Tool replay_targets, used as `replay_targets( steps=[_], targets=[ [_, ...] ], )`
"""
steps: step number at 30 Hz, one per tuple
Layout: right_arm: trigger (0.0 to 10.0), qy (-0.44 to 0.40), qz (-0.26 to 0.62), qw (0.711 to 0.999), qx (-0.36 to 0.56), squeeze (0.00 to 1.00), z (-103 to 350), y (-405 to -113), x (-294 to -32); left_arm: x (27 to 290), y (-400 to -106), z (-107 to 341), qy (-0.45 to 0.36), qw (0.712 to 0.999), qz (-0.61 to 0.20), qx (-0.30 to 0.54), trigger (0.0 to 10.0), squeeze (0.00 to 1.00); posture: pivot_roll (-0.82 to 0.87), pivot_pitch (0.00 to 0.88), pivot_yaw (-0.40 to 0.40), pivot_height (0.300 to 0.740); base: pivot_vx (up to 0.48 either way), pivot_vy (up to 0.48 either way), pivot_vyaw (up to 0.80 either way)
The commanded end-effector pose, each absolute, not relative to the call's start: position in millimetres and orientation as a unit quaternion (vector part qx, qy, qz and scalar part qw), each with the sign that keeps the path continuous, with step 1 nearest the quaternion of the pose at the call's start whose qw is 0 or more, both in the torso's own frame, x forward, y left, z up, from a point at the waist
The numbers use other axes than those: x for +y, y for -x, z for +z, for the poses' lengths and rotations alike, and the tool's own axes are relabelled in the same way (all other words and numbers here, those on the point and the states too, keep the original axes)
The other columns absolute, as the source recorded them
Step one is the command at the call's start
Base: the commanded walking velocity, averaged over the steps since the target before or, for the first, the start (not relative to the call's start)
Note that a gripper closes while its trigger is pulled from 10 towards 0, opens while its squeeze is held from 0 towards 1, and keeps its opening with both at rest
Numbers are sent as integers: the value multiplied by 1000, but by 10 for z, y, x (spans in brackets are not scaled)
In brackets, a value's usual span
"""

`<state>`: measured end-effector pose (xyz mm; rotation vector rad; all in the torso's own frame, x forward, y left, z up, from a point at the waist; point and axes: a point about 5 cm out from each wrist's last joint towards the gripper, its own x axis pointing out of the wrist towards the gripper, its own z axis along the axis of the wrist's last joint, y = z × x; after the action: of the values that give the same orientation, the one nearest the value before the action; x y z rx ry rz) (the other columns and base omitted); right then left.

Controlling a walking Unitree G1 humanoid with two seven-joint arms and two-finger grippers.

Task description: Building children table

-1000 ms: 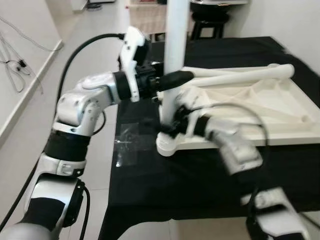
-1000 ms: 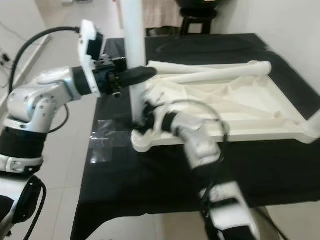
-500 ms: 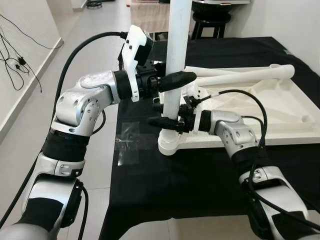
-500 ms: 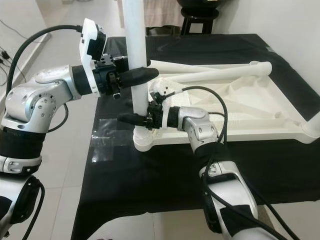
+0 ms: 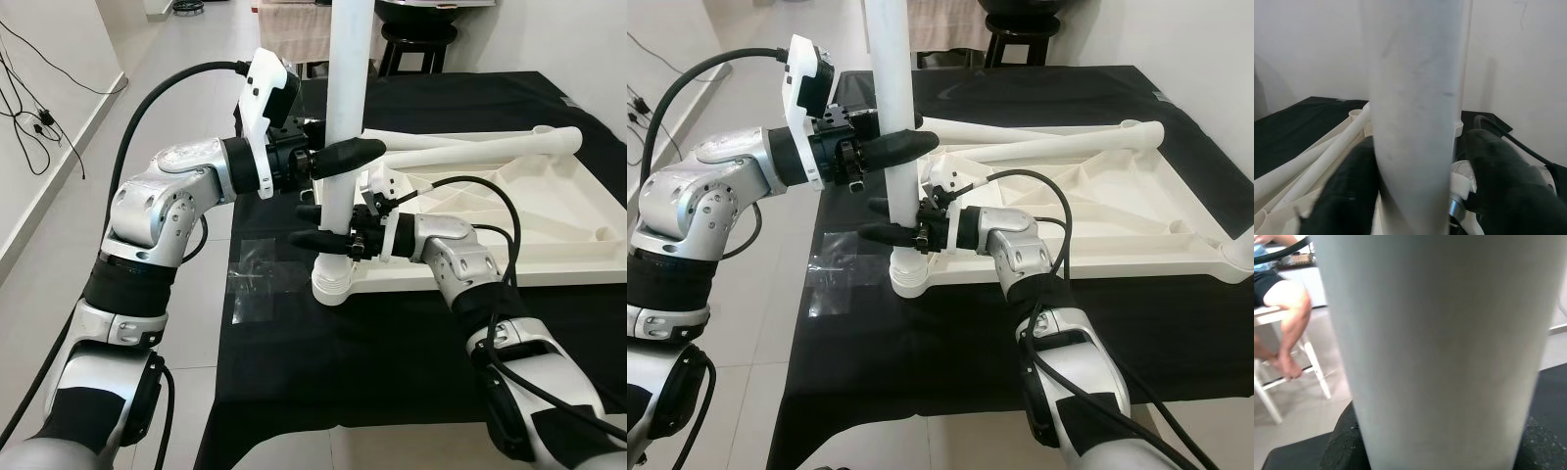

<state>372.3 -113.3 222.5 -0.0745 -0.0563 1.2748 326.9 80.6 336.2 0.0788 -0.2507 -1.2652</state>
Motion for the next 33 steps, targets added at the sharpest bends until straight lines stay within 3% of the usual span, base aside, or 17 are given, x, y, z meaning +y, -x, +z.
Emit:
replay_targets(
  steps=[1,6,7,9,10,13,21,22,23,24,25,26,27,30,31,32,33],
  targets=[
    [0,15,545,838,-15,0,2085,-3738,-1163,773,-3256,3357,-31,790,-601,-116,10000,1000,48,131,1,740,0,0,0],
    [0,-17,448,894,-2,0,1928,-3720,-1069,782,-3275,3356,-26,798,-591,-115,10000,1000,52,127,-20,740,0,0,0],
    [0,-33,249,967,35,0,1692,-3670,-970,784,-3290,3351,-27,805,-582,-114,10000,1000,58,119,-27,740,0,0,0],
    [0,-49,159,984,72,0,1471,-3452,-842,789,-3300,3351,-28,808,-577,-113,10000,1000,53,129,-24,740,0,0,0],
    [0,-56,115,988,89,0,1337,-3227,-688,793,-3310,3347,-31,810,-575,-110,10000,0,53,130,-21,740,0,0,0],
    [0,-63,166,981,80,0,1292,-3031,-298,803,-3355,3350,-34,816,-567,-107,10000,0,43,126,0,740,0,0,0],
    [0,-47,174,982,58,0,1390,-3200,-312,786,-3364,3326,-42,818,-564,-106,10000,0,33,116,-7,740,0,0,0],
    [0,-47,174,982,58,0,1403,-3199,-296,791,-3368,3330,-40,820,-562,-106,7608,0,34,117,-9,740,0,0,0],
    [0,-47,174,982,58,0,1403,-3199,-296,791,-3368,3330,-40,820,-562,-106,7608,0,34,117,-9,740,0,0,0],
    [0,-46,162,984,64,0,1417,-3155,-266,798,-3367,3335,-37,820,-561,-107,3882,0,35,118,-10,740,0,0,0],
    [0,-45,153,985,69,0,1428,-3120,-247,803,-3365,3339,-35,821,-560,-108,2471,0,35,118,-10,740,0,0,0],
    [0,-45,153,985,69,0,1428,-3120,-247,803,-3365,3339,-35,821,-560,-108,2471,0,35,118,-10,740,0,0,0],
    [0,-44,147,985,73,0,1434,-3093,-238,808,-3360,3337,-34,820,-561,-107,0,0,35,120,-9,740,0,0,0],
    [0,-37,135,987,77,0,1452,-3060,-265,817,-3359,3326,-35,819,-564,-105,0,0,32,122,-7,740,0,0,0],
    [2863,-33,136,987,76,0,1467,-3083,-291,816,-3361,3326,-35,818,-564,-104,0,0,31,121,-6,740,0,0,0],
    [10000,-28,138,987,71,0,1493,-3115,-317,814,-3362,3328,-35,818,-564,-104,0,0,30,121,-6,740,0,0,0],
    [10000,-28,138,987,71,0,1493,-3115,-317,814,-3362,3328,-35,818,-564,-104,0,0,30,121,-6,740,0,0,0]
  ],
)
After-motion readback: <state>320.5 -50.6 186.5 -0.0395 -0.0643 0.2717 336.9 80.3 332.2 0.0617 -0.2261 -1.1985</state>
